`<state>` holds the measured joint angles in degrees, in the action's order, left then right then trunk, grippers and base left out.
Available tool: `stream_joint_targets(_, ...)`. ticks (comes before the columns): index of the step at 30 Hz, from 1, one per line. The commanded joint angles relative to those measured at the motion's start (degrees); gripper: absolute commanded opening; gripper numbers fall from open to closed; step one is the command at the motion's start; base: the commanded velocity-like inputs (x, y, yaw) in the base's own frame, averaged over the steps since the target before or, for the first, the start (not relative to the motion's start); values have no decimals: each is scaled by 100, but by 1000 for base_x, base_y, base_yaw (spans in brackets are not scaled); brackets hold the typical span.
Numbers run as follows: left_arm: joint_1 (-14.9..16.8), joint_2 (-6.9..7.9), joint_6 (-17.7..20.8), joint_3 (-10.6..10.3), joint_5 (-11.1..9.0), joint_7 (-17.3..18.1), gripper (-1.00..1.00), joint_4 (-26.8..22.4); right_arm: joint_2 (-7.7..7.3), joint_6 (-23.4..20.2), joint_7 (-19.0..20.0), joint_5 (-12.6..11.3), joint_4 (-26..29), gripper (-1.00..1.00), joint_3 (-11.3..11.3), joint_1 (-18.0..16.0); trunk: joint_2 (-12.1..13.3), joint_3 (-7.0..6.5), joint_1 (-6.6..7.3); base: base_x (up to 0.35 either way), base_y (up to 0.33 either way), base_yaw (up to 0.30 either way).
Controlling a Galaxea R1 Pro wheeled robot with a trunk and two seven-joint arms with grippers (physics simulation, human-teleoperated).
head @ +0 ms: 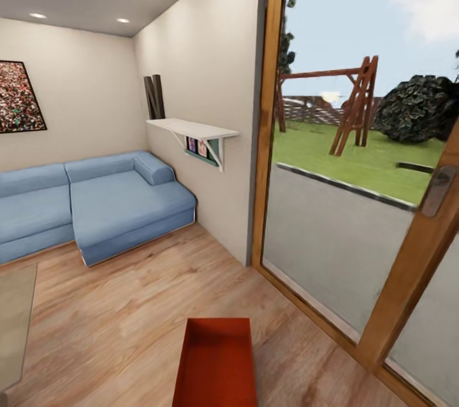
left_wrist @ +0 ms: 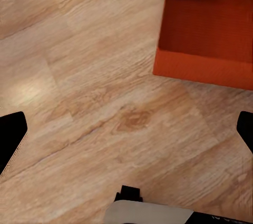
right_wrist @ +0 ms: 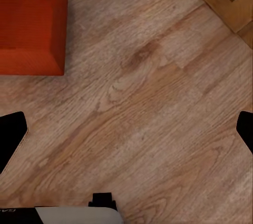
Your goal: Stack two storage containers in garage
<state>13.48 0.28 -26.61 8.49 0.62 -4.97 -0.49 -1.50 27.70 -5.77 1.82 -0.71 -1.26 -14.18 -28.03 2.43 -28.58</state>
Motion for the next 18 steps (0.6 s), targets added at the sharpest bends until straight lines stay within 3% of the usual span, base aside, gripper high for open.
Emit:
stream_joint_targets(1,6,1,-20,21,8,-4,100,6,0,17,-33,21,-8,100,-14,-6,-10,12,-5,262,159,0)
stream_joint_targets(11,6,4,-20,21,8,-1,100,5,0,17,-33,21,-8,100,-14,-6,-10,12,-5,222,220,0)
stream_joint_targets(18,6,-2,-20,21,8,-2,100,5,0,17,-35,21,-8,100,-14,-6,-10,12,-5,51,302,0)
